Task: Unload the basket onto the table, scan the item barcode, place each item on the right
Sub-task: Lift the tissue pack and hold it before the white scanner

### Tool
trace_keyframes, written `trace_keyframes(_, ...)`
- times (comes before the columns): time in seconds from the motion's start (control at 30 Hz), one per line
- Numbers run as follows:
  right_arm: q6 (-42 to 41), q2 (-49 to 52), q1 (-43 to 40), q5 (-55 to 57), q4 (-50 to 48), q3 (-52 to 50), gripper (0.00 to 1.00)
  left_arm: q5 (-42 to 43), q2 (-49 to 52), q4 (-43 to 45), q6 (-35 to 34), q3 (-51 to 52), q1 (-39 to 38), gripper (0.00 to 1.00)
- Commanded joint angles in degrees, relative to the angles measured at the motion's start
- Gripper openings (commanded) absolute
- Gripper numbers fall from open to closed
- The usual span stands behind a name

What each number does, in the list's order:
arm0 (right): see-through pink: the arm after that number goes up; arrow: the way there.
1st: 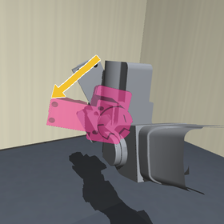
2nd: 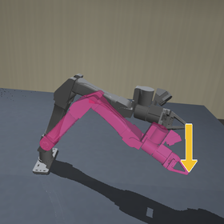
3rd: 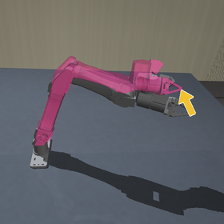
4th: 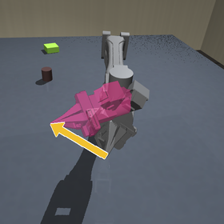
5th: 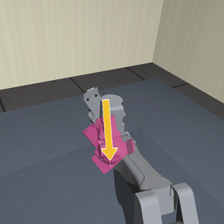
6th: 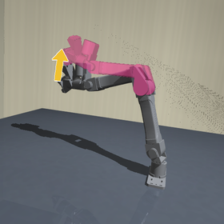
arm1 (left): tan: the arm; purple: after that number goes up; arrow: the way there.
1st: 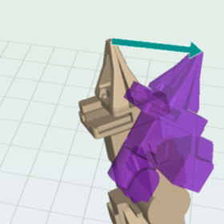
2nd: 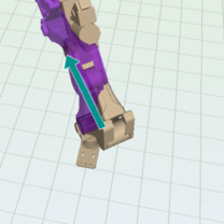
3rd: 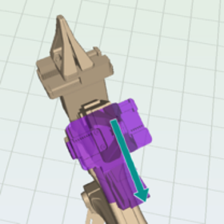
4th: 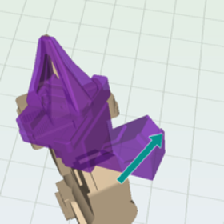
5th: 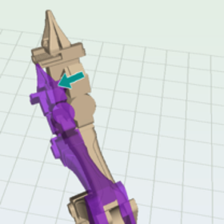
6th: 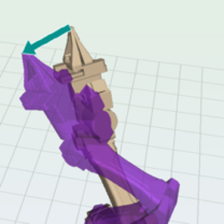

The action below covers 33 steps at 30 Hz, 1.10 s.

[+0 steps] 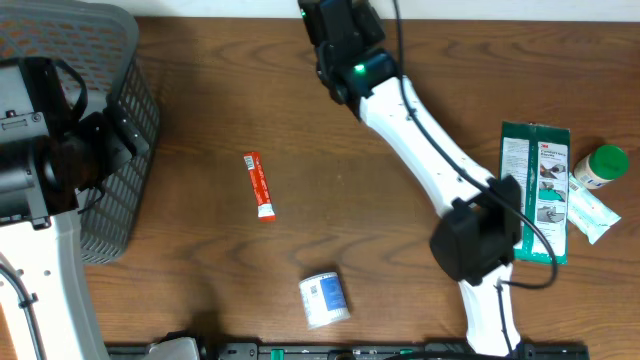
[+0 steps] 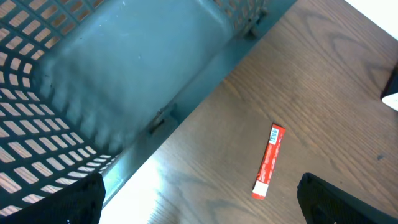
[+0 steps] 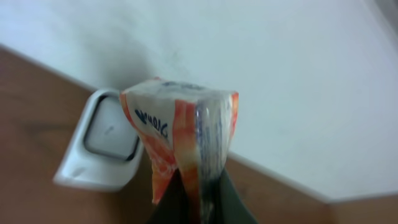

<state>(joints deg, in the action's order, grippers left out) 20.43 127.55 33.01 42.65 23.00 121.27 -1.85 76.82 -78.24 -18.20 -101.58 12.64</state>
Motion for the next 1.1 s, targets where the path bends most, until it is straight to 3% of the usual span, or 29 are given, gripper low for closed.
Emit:
trace_keyframes(0.0, 14.6, 4.1, -0.2, 7.3, -6.4, 0.7, 0.01, -0.2, 0.0, -0.2, 0.3, 0.1, 0.3, 0.98)
trace_keyframes(0.17, 25.5, 9.6, -0.2, 7.2, -17.0, 0.7, 0.01, -0.2, 0.0, -0.2, 0.3, 0.1, 0.3, 0.98)
trace_keyframes(0.33, 30.6, 14.2, 0.1, 6.8, -19.6, 0.7, 0.01, -0.2, 0.0, -0.2, 0.3, 0.1, 0.3, 0.98)
trace_keyframes(0.73, 30.8, 17.0, 0.0, 6.4, -19.3, 0.7, 0.01, -0.2, 0.0, -0.2, 0.3, 0.1, 0.3, 0.98)
trace_keyframes(1.07, 26.3, 17.0, -0.4, 5.4, -18.1, 0.7, 0.01, -0.2, 0.0, -0.2, 0.3, 0.1, 0.3, 0.98)
